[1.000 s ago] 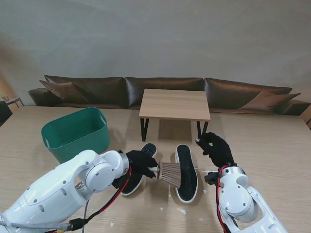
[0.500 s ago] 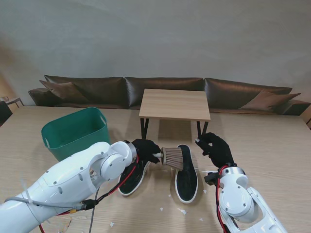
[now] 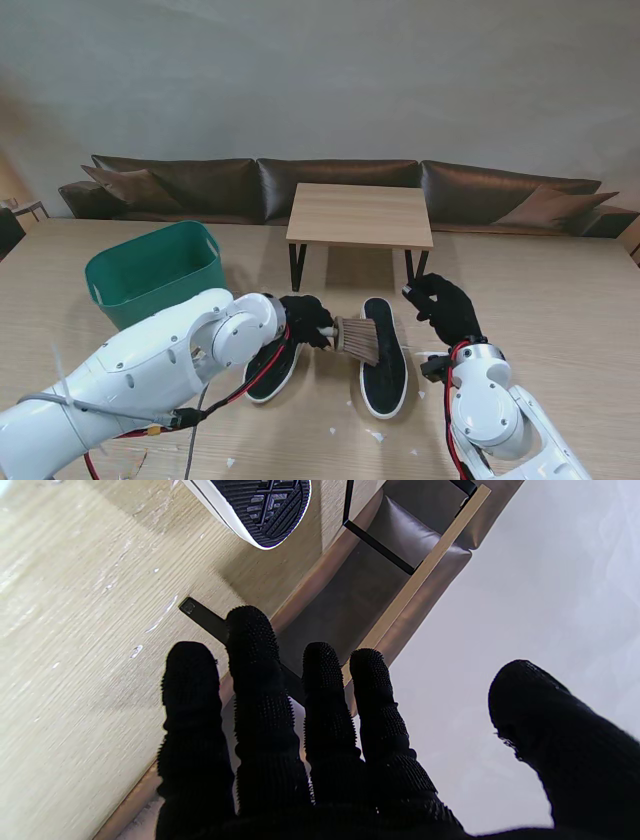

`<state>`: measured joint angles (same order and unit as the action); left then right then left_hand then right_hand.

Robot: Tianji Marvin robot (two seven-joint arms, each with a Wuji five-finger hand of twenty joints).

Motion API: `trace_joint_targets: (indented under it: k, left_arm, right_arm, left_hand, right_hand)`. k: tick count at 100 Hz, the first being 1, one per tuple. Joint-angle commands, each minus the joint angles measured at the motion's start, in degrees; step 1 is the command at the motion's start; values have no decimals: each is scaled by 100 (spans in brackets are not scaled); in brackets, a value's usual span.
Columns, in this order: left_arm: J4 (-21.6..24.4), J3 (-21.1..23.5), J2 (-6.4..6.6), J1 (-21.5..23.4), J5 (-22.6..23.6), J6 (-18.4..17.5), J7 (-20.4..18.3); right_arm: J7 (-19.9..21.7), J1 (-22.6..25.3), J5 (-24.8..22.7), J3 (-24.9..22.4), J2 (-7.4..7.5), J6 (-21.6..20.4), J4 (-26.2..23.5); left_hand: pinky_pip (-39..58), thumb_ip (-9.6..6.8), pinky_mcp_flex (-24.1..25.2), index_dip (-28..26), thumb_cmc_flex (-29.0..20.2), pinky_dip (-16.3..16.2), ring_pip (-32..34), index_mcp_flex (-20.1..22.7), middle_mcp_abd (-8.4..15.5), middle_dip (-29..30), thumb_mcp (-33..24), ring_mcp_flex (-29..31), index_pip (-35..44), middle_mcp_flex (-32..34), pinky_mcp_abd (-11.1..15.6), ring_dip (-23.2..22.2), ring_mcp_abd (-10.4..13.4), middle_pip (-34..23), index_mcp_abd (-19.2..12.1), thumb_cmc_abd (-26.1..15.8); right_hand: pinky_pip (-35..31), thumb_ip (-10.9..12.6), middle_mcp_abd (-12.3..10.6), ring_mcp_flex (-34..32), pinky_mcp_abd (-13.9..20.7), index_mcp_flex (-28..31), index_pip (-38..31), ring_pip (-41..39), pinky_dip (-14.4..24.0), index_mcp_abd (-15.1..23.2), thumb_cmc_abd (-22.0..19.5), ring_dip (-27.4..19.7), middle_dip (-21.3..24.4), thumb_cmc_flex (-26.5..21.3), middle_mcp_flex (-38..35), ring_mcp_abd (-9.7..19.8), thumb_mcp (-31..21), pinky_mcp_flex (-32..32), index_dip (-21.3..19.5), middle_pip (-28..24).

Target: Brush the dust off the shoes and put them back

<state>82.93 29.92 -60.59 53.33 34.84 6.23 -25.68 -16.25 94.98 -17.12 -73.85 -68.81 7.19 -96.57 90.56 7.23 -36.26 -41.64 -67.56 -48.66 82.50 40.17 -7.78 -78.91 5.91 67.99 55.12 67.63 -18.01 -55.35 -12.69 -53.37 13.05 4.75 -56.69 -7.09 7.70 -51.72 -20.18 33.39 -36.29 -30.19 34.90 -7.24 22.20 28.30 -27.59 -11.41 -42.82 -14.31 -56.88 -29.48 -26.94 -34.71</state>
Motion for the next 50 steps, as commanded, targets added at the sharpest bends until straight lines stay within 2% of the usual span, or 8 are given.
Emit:
trace_joint_targets:
  k: [1,24,50]
  left_arm:
    - [138,56,49,82,-5,-27,-134]
    - [442,271,153,331,62,-187,-337]
    - [760,302,287,380,33,-338,-756]
  right_arm:
    - [88,42,2,8,-10,6,-51]
    - [120,41,13,6,-5,21,-53]
    - [123,35,33,14,-8,37,-49]
  left_hand:
    - [472,-208,-45,-27,-583,-29,349,146,122,-2,-325,355,53,266,6,20,-15,-108,-64,-206]
    - [463,-208,-25,-28,-580,-23,346,130,122,-2,-325,344,52,258,21,20,-15,-105,-71,-208]
    - [449,-210,2,-36,-574,-20,338,105,134,-9,-327,310,60,233,40,14,-8,-103,-83,-233]
  right_hand:
    - [152,104,78,74,-109,6,26,-41,-26,-33,-136,17,67,1,219,-2,-5,1114,46,-37]
    - [154,104,76,77,-104,-1,30,-40,-26,-27,-138,17,69,2,226,-29,2,1118,45,-32]
    - [155,105,74,83,-103,-4,34,-40,-24,-30,-142,16,70,-2,235,-12,7,1119,44,-30]
